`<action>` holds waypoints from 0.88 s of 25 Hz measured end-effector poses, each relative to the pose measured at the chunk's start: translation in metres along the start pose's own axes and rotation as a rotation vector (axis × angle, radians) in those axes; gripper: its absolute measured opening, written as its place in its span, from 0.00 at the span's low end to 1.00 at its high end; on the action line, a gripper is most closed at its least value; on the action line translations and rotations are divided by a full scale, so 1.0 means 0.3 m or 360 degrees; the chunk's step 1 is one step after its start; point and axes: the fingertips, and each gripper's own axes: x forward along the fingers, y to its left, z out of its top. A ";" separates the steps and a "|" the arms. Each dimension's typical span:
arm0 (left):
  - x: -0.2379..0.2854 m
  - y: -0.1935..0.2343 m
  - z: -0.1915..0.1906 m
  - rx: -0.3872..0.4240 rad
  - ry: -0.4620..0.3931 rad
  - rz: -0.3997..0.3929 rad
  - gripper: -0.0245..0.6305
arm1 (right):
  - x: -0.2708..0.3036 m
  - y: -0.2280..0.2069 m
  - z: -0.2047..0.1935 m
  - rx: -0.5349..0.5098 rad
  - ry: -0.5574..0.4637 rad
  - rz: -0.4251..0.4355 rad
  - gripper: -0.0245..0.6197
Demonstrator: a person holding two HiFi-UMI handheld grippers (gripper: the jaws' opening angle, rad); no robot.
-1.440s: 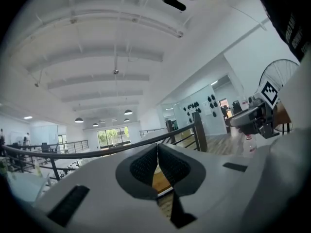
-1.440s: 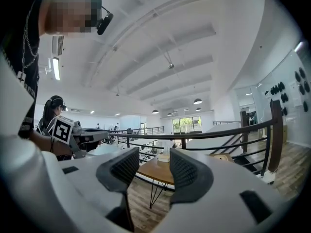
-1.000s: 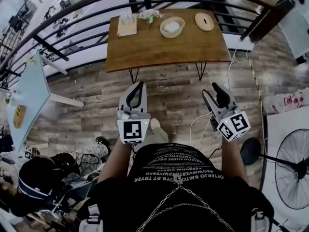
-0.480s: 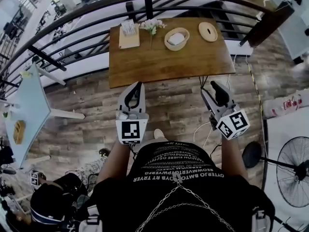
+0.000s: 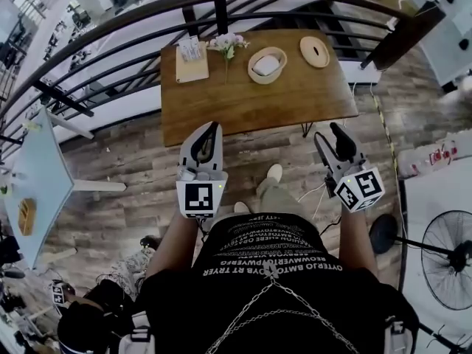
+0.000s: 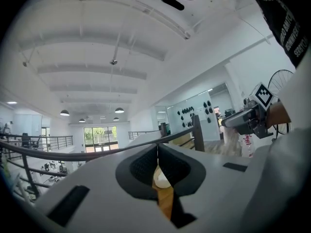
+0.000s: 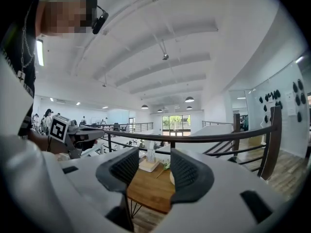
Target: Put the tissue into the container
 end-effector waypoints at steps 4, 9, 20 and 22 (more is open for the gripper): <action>0.055 0.042 -0.024 0.0020 0.0059 0.0030 0.08 | 0.079 -0.077 -0.018 0.0034 0.0013 -0.0007 0.35; 0.156 0.122 -0.056 0.0030 0.0104 0.0096 0.08 | 0.241 -0.165 -0.042 0.0048 0.0044 0.0044 0.35; 0.514 0.259 -0.099 -0.0008 0.0168 0.0176 0.08 | 0.664 -0.428 -0.090 0.0092 0.0166 0.0136 0.35; 0.574 0.299 -0.109 -0.0024 0.0171 0.0178 0.08 | 0.764 -0.448 -0.109 0.0104 0.0213 0.0171 0.35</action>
